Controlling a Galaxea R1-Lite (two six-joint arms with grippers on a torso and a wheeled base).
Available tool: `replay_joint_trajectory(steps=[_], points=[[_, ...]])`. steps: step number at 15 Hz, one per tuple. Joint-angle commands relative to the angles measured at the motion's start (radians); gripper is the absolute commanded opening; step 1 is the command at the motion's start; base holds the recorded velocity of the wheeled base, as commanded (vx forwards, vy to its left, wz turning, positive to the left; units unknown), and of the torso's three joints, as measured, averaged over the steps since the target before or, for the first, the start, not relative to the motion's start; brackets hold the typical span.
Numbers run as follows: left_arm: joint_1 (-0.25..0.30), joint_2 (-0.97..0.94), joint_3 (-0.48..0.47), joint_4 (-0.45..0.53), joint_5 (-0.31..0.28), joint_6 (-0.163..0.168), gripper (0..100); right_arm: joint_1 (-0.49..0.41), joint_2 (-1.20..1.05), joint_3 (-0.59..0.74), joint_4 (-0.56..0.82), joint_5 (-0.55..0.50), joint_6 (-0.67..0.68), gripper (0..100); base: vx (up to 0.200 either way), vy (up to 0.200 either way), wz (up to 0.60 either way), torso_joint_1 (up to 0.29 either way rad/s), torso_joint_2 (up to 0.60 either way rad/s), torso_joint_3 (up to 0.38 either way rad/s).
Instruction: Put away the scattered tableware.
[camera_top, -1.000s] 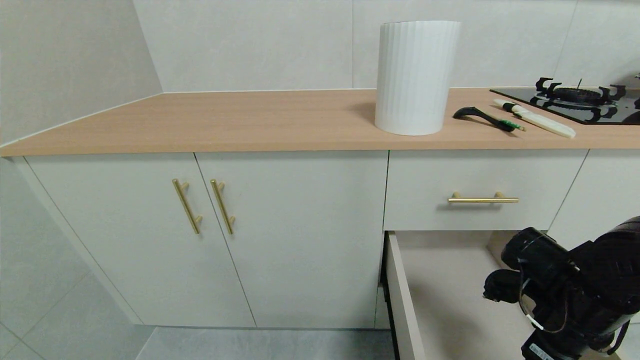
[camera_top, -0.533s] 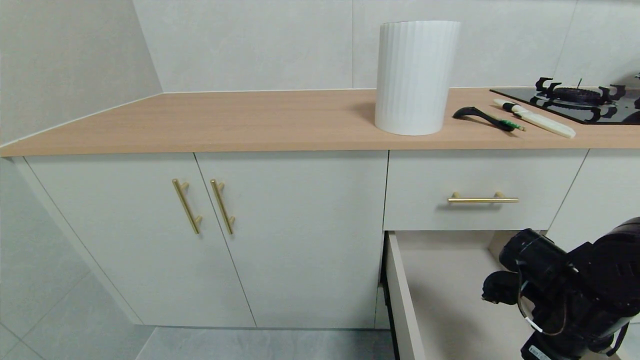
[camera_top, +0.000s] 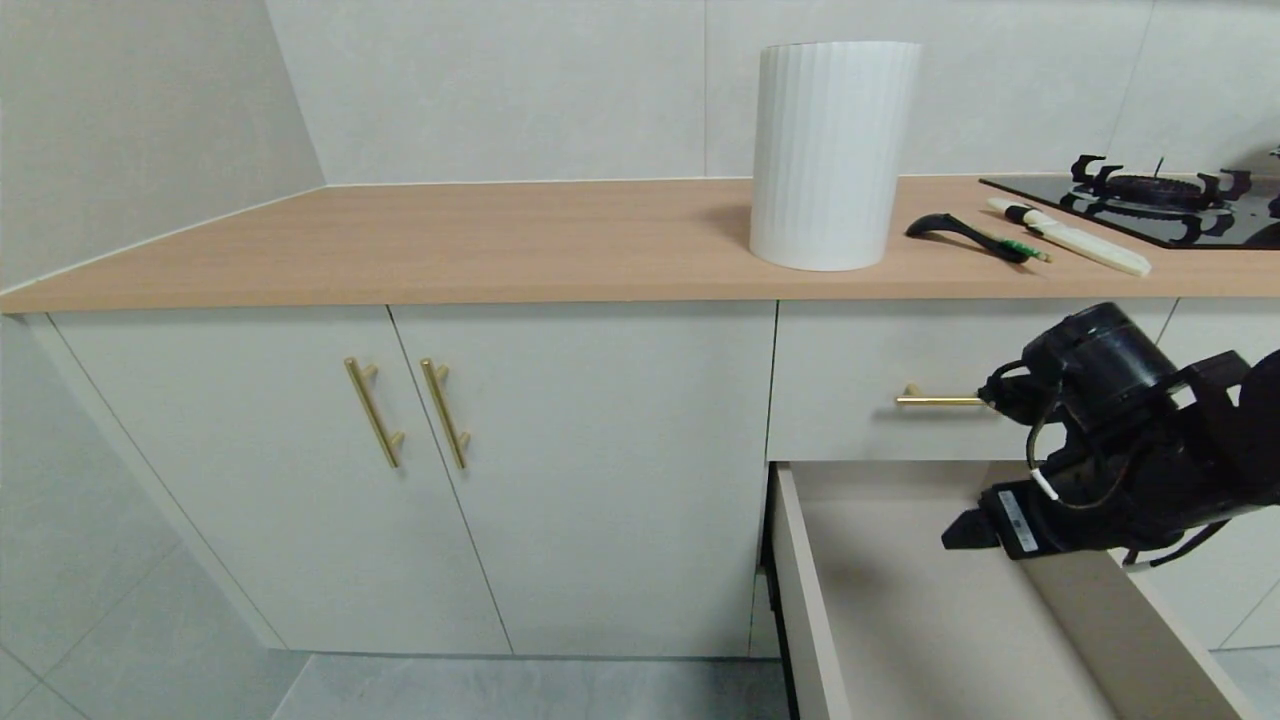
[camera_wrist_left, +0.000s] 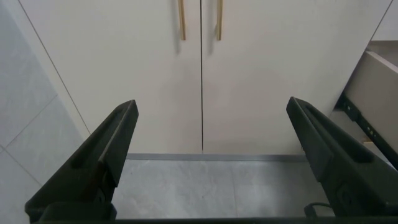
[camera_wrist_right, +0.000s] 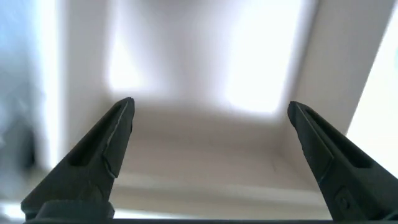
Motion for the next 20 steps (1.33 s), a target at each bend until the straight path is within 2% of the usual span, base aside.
replay_joint_trajectory(steps=[1,4,9,13,20], points=[[-0.001,0.002,0.0,0.0,0.0,0.0,100,-0.03,-0.043,-0.008,-0.037,0.004,0.003,100,0.0,0.0,0.0,0.0,0.0,0.0],[0.001,0.002,0.0,0.0,0.0,0.0,100,-0.06,-0.073,-0.007,-0.083,0.002,0.001,100,0.0,0.0,0.0,0.0,0.0,0.0],[0.001,0.002,0.0,0.0,0.0,0.0,100,-0.079,-0.086,-0.007,-0.083,0.001,-0.007,100,0.0,0.0,0.0,0.004,-0.03,-0.03],[-0.001,0.002,0.0,0.0,0.0,0.0,100,-0.079,-0.094,-0.005,-0.083,0.001,-0.007,100,0.0,0.0,0.0,0.09,-0.28,-0.282],[-0.001,0.002,0.0,0.0,0.0,0.0,100,-0.079,-0.093,-0.005,-0.083,-0.002,-0.007,100,0.0,0.0,0.0,0.149,-0.49,-0.304]])
